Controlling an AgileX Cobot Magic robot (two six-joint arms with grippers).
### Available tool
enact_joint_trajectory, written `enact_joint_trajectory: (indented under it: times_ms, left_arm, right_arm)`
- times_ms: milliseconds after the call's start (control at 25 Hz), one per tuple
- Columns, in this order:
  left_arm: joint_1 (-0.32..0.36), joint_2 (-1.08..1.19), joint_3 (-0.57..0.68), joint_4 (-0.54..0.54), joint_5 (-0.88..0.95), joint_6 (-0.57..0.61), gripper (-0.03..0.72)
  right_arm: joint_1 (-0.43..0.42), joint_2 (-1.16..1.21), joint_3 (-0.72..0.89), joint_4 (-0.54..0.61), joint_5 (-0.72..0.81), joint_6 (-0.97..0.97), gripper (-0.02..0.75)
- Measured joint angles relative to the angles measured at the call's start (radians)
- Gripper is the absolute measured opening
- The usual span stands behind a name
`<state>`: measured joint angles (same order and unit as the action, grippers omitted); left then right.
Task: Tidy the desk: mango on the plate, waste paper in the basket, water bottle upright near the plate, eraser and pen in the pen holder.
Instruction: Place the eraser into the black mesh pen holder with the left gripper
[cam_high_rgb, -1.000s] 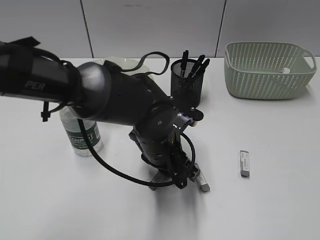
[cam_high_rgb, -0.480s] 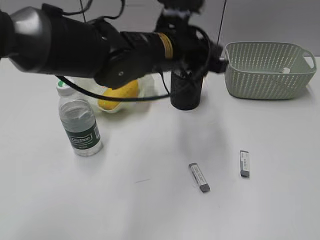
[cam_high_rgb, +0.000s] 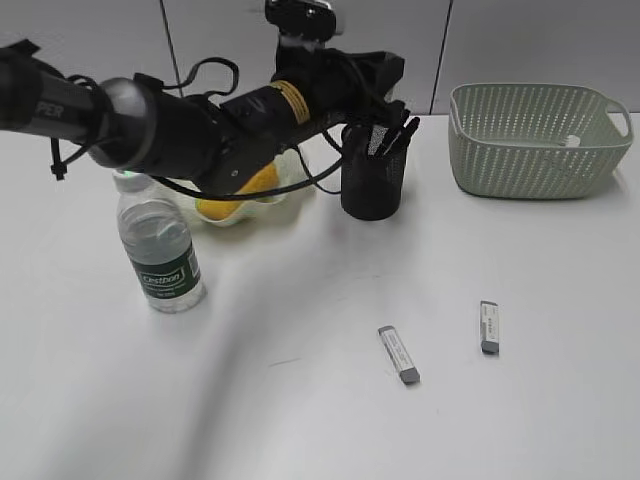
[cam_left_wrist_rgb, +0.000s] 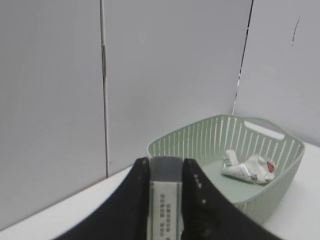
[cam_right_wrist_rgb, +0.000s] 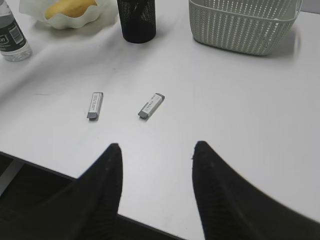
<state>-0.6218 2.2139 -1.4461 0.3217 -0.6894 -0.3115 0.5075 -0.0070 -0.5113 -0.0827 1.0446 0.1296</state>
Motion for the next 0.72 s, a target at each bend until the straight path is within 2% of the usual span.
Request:
enact_joint_trajectory:
  times_ms: [120, 320, 440, 560, 720]
  left_arm:
    - [0.0, 0.009, 0.0, 0.001, 0.071, 0.0, 0.167]
    - [0.0, 0.009, 0.0, 0.005, 0.133, 0.0, 0.348]
    - [0.0, -0.015, 0.0, 0.007, 0.157, 0.0, 0.395]
    - [-0.001, -0.113, 0.0, 0.008, 0.333, -0.042, 0.394]
    - [-0.017, -0.307, 0.0, 0.061, 0.805, -0.063, 0.291]
  right_arm:
    - [0.0, 0.0, 0.0, 0.0, 0.0, 0.0, 0.372]
    - [0.0, 0.0, 0.0, -0.001, 0.0, 0.0, 0.372]
    - [0.0, 0.0, 0.0, -0.002, 0.0, 0.0, 0.372]
    - [0.0, 0.0, 0.0, -0.003, 0.0, 0.0, 0.372]
    - [0.0, 0.0, 0.0, -0.003, 0.0, 0.0, 0.372]
